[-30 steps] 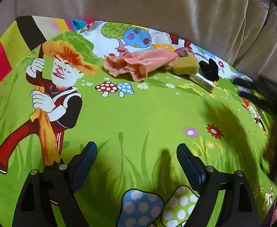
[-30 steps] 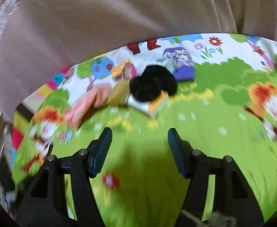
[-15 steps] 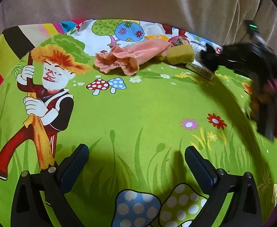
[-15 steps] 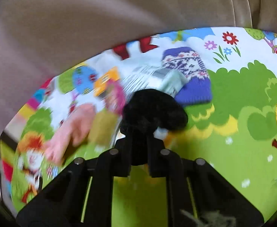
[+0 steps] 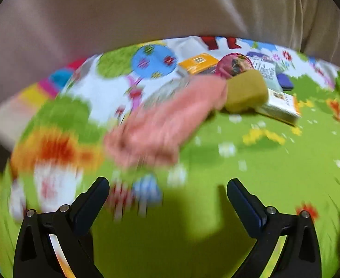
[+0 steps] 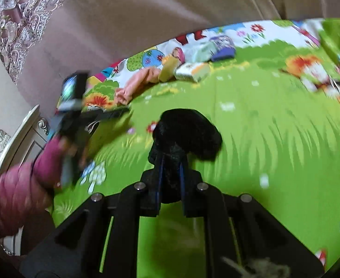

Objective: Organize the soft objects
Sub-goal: 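Grasp the pink elephant-print towel with the left tool, then carry the pink towel and black item to the white bin and open both tools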

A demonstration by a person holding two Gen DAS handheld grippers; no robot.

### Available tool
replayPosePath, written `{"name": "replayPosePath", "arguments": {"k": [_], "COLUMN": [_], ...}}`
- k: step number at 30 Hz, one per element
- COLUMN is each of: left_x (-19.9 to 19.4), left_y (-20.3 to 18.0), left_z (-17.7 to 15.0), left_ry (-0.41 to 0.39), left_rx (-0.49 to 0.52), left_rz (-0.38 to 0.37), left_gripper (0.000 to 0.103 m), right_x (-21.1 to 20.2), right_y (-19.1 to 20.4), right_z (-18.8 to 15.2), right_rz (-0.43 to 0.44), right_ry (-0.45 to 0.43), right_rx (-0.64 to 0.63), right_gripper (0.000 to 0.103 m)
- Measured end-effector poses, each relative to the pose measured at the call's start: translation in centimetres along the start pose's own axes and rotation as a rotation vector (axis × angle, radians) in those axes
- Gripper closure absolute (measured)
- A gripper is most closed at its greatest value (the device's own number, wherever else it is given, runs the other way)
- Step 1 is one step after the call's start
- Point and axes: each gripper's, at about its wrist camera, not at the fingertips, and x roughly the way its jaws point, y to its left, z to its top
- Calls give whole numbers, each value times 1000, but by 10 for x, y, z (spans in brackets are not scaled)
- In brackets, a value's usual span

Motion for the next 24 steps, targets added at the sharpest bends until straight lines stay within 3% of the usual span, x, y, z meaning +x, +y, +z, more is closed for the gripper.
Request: {"name": "replayPosePath", "arguments": {"k": [3,4,5,6,7,8,10,14,20,24], "left_x": [34,37,42,43,42,38,21,-33,-99,-128], "left_y": [-16,-16,-14,-12,-6,4,11,11,16,27], "left_z": [34,39,47,50,50,46,31,-26,-93,-119], "left_ry": [41,31,39,48,63,84,45,-14,-49,-94], "left_rx": [137,145,135,107,51,-53,-147,-193,-203,-204], "left_rz": [94,96,104,97,64,-5,-115,-177,-208,-200], "left_gripper": [0,0,11,52,79,96,96,96,96,96], "right_x": [-9,-10,-12,-12,-13,-17,-21,-25,-26,-31], "right_y": [5,8,12,16,20,23,27,27,29,40], "right_z": [-15,-16,-18,-18,-19,-21,-23,-31,-36,-37], "right_rz": [21,22,20,21,30,36,40,44,54,69], "right_ry": [-13,-13,-13,-12,-12,-15,-23,-19,-24,-37], "right_rx": [44,39,25,12,1,-8,-27,-18,0,-13], "right_gripper": [87,87,87,87,87,87,87,87,87,87]}}
